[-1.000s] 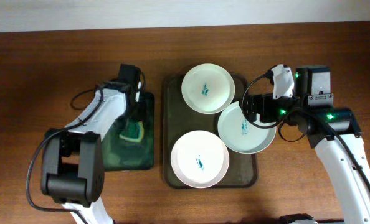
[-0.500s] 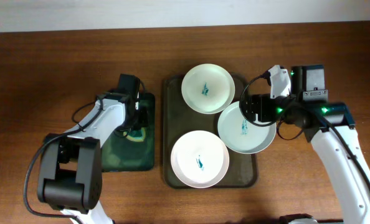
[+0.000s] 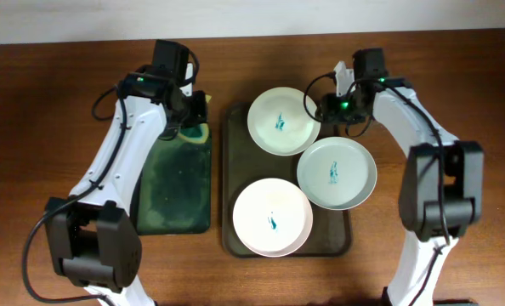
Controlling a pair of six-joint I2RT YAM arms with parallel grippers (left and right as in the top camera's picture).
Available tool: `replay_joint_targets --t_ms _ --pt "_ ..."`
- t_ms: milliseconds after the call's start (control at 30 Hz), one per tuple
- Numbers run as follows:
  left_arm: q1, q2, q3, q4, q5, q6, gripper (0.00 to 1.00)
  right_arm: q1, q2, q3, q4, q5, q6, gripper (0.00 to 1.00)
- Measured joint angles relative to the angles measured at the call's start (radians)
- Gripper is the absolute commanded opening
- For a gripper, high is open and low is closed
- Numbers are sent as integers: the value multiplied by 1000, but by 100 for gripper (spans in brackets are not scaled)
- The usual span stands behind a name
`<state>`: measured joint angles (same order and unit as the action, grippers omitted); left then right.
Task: Clean dirty plates on tray and stack at the side
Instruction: 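Hold the top-left plate with right gripper, scrub with left-held sponge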
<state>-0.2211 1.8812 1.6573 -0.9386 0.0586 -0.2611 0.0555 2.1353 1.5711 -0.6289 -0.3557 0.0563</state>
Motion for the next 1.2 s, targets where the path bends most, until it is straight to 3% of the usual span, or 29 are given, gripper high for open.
replay_joint_targets --t_ms 67,100,367,533,733,900,1067,1200 --pt "-40 0 0 50 11 0 0 6 55 0 1 -16 2 9" --pt "-58 0 1 71 14 0 0 11 61 1 1 -24 -2 4" --pt "-166 116 3 265 25 -73 0 93 61 9 -70 1 42 4" --pt "-244 363 5 410 197 -209 0 93 61 10 -71 3 71 4" --pt "-257 419 22 514 349 -238 0 86 61 10 -72 19 99 4" --pt "-282 420 52 410 307 -238 0 85 61 10 -72 22 115 4" --pt "-185 432 200 29 148 -235 0 88 61 11 -82 12 141 4" --pt "-167 443 232 75 92 -161 0 102 61 11 -82 3 164 4"
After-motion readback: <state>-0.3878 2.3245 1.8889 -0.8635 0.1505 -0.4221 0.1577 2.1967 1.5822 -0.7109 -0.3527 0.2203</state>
